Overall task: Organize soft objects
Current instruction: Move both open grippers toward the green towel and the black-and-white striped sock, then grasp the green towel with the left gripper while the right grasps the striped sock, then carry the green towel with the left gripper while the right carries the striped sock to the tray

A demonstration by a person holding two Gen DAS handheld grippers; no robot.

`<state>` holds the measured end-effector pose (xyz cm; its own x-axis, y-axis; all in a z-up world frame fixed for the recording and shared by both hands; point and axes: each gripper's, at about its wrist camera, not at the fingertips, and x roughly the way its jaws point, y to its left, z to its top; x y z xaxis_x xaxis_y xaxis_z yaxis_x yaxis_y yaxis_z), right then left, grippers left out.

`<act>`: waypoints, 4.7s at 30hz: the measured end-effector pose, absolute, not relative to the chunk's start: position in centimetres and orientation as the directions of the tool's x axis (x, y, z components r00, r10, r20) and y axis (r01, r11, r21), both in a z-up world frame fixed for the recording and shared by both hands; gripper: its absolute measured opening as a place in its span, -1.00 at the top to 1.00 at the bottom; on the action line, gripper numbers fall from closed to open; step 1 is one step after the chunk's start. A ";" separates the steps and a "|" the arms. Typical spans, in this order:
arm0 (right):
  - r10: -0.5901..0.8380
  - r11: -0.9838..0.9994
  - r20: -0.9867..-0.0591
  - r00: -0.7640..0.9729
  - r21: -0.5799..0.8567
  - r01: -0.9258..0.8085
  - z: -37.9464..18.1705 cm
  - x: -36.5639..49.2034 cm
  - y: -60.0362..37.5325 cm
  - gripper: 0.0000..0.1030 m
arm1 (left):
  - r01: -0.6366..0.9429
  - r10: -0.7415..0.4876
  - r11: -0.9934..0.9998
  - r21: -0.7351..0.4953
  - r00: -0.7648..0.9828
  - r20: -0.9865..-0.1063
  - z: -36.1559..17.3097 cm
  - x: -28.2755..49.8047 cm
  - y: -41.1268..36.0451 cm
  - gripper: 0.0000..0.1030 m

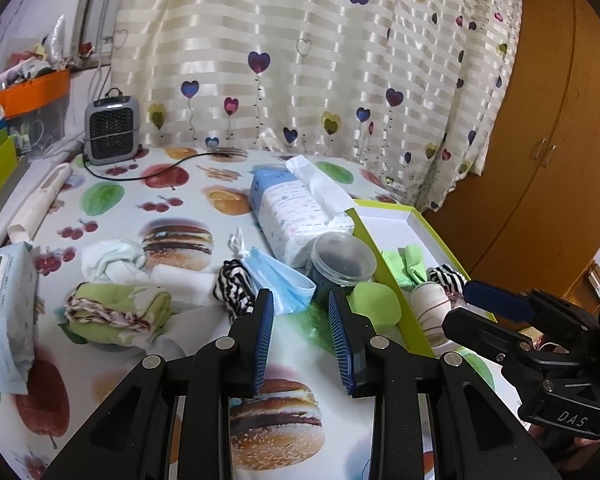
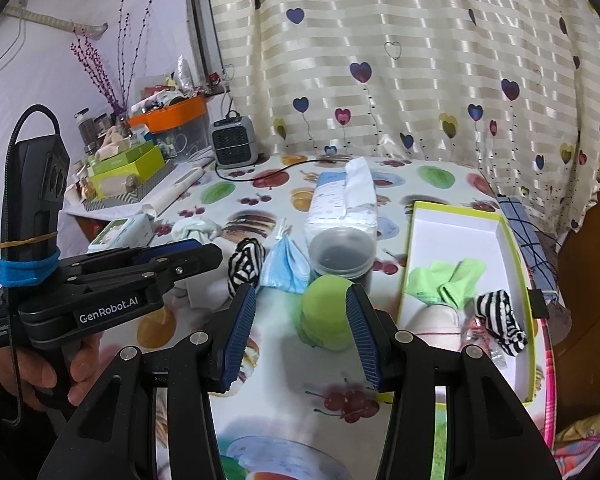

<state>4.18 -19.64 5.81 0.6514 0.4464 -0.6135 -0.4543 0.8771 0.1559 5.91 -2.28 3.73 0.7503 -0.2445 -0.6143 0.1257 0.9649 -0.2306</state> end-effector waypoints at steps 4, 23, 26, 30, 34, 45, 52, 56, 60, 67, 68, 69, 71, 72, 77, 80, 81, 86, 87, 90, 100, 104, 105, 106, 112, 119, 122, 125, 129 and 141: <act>0.451 0.873 -0.616 0.646 0.155 -0.462 5.8 4.2 -19.3 0.06 | 0.109 -0.235 0.966 -0.235 0.752 -0.616 3.5 5.7 -1.4 0.47; 0.461 0.860 -0.648 0.606 0.159 -0.484 5.1 4.9 -17.7 0.06 | 0.032 -0.193 0.964 -0.263 0.764 -0.616 2.8 5.7 2.4 0.33; 0.465 0.856 -0.654 0.597 0.161 -0.490 4.8 5.1 -17.3 0.06 | 0.019 -0.185 0.964 -0.265 0.762 -0.621 2.4 5.8 3.0 0.32; 0.467 0.855 -0.661 0.588 0.168 -0.490 4.6 5.6 -16.8 0.06 | -0.007 -0.171 0.963 -0.270 0.758 -0.630 1.8 6.0 3.9 0.30; 0.469 0.852 -0.666 0.579 0.171 -0.494 4.3 6.2 -16.0 0.06 | -0.036 -0.153 0.961 -0.273 0.755 -0.638 1.2 6.1 5.0 0.28; 0.485 0.833 -0.691 0.535 0.180 -0.523 3.1 8.3 -12.6 0.06 | -0.101 -0.119 0.953 -0.287 0.746 -0.655 -0.3 6.4 7.8 0.27; 0.486 0.818 -0.718 0.499 0.173 -0.548 1.8 10.2 -9.6 0.06 | -0.130 -0.110 0.942 -0.309 0.752 -0.650 -0.5 6.6 9.5 0.20; 0.475 0.814 -0.739 0.477 0.164 -0.557 0.5 11.4 -8.0 0.06 | -0.141 -0.111 0.936 -0.323 0.752 -0.650 -0.7 6.7 10.3 0.16; 0.455 0.820 -0.761 0.462 0.156 -0.551 -0.6 12.6 -6.9 0.06 | -0.165 -0.120 0.921 -0.354 0.743 -0.658 -1.3 6.7 11.1 0.13; 0.413 0.836 -0.798 0.438 0.141 -0.531 -2.4 13.8 -6.3 0.06 | -0.205 -0.174 0.873 -0.443 0.717 -0.675 -2.7 6.6 12.1 -0.05; 0.413 0.836 -0.798 0.439 0.140 -0.531 -2.3 13.8 -6.2 0.06 | -0.209 -0.186 0.864 -0.458 0.713 -0.676 -2.9 6.6 12.2 -0.06; 0.411 0.837 -0.798 0.441 0.138 -0.530 -2.3 13.8 -6.2 0.07 | -0.213 -0.203 0.852 -0.479 0.708 -0.676 -3.2 6.7 12.3 -0.06; 0.408 0.840 -0.798 0.444 0.136 -0.526 -2.3 13.9 -6.2 0.38 | -0.218 -0.224 0.835 -0.505 0.705 -0.673 -3.5 6.7 12.4 -0.09; 0.408 0.841 -0.798 0.444 0.139 -0.523 -2.4 14.0 -6.3 0.45 | -0.220 -0.234 0.825 -0.520 0.705 -0.670 -3.6 6.8 12.5 -0.13; 0.421 0.844 -0.789 0.448 0.159 -0.513 -2.3 14.1 -6.9 0.65 | -0.260 -0.262 0.768 -0.585 0.706 -0.658 -4.4 7.6 13.3 -0.20; 0.426 0.842 -0.786 0.449 0.162 -0.515 -2.2 14.0 -7.1 0.66 | -0.280 -0.280 0.740 -0.612 0.700 -0.658 -4.6 8.2 13.5 -0.20; 0.429 0.841 -0.784 0.449 0.165 -0.516 -2.1 14.0 -7.1 0.66 | -0.283 -0.288 0.726 -0.627 0.702 -0.651 -4.6 8.4 13.5 -0.20; 0.439 0.836 -0.776 0.452 0.169 -0.522 -1.8 13.8 -7.3 0.66 | -0.296 -0.280 0.703 -0.647 0.721 -0.634 -4.2 8.8 13.8 -0.22; 0.440 0.836 -0.775 0.454 0.169 -0.523 -1.7 13.7 -7.3 0.66 | -0.305 -0.273 0.699 -0.646 0.722 -0.636 -4.1 8.9 13.8 -0.23; 0.445 0.835 -0.770 0.457 0.173 -0.522 -1.5 13.7 -7.4 0.66 | -0.344 -0.260 0.683 -0.644 0.709 -0.655 -4.6 9.6 14.0 -0.24; 0.461 0.829 -0.760 0.458 0.185 -0.528 -1.2 13.2 -7.6 0.67 | -0.401 -0.200 0.702 -0.589 0.682 -0.703 -5.8 10.8 14.5 0.25; 0.475 0.823 -0.747 0.464 0.192 -0.534 -0.7 12.7 -7.8 0.67 | -0.388 -0.165 0.737 -0.554 0.691 -0.704 -5.0 10.3 14.4 0.51; 0.480 0.822 -0.743 0.467 0.194 -0.536 -0.5 12.6 -7.8 0.67 | -0.380 -0.155 0.747 -0.545 0.698 -0.699 -4.6 10.1 14.3 0.52; 0.485 0.820 -0.737 0.471 0.196 -0.537 -0.3 12.4 -8.0 0.67 | -0.372 -0.149 0.756 -0.539 0.704 -0.695 -4.3 9.8 14.3 0.53; 0.504 0.818 -0.709 0.493 0.208 -0.536 1.0 11.4 -8.7 0.67 | -0.301 -0.105 0.819 -0.489 0.758 -0.643 -1.0 7.8 13.2 0.55; 0.528 0.813 -0.656 0.539 0.205 -0.545 3.5 9.5 -9.6 0.67 | -0.186 -0.129 0.876 -0.445 0.799 -0.588 2.1 6.0 10.9 0.55; 0.530 0.815 -0.637 0.559 0.200 -0.544 4.5 8.6 -10.1 0.67 | -0.144 -0.135 0.897 -0.418 0.811 -0.569 3.0 5.2 9.7 0.55; 0.526 0.821 -0.622 0.580 0.193 -0.537 5.3 7.7 -10.7 0.67 | -0.095 -0.145 0.918 -0.386 0.824 -0.548 4.0 4.5 8.4 0.55; 0.518 0.829 -0.605 0.604 0.182 -0.529 6.2 6.5 -11.5 0.67 | -0.038 -0.162 0.936 -0.349 0.834 -0.527 5.0 3.6 6.7 0.55; 0.498 0.850 -0.567 0.657 0.168 -0.499 8.0 4.0 -14.5 0.67 | 0.077 -0.221 0.953 -0.295 0.840 -0.495 6.8 1.9 2.7 0.55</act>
<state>4.02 -14.51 7.99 0.6566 0.4978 -0.5667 -0.4995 0.8499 0.1678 1.87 2.74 6.77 0.8401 -0.2208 -0.4955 0.0767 0.9526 -0.2945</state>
